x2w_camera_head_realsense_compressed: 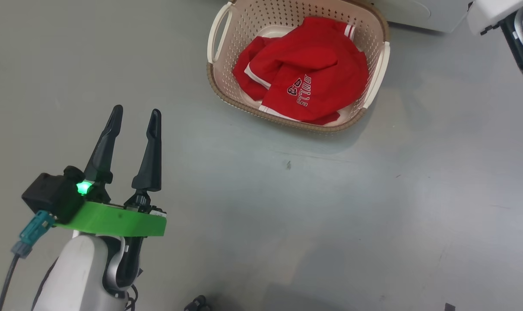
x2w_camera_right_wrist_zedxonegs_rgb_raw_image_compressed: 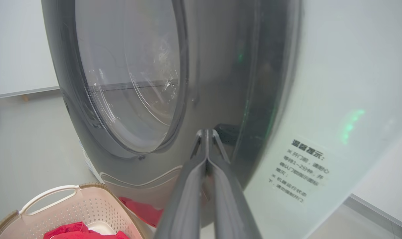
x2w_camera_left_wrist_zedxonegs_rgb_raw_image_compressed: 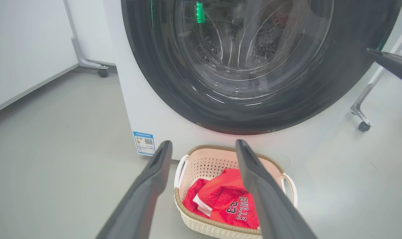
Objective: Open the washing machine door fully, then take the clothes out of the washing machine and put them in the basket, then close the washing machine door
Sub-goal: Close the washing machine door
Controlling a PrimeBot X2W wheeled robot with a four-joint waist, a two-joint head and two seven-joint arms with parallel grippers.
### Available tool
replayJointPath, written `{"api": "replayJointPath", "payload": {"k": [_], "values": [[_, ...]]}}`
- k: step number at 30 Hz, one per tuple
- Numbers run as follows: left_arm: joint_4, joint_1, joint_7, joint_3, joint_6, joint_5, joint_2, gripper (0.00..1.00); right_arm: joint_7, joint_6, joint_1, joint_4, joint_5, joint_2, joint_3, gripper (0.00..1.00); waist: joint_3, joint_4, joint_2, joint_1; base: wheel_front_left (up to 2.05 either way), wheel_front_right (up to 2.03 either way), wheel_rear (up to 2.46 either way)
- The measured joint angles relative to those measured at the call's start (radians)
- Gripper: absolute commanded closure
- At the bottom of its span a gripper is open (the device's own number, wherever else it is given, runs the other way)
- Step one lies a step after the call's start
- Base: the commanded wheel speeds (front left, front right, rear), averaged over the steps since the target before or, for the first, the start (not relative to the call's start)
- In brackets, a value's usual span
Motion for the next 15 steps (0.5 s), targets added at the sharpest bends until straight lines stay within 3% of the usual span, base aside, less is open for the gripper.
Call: {"api": "replayJointPath", "payload": {"k": [15], "values": [[0.03,0.011,0.0,0.031,0.0,0.006,0.028,0.0,-0.012,-0.004,0.239,0.014,0.037,0.084,0.016,1.0,-0.144,-0.086,0.0,0.0,0.0,0.0,0.0]]}}
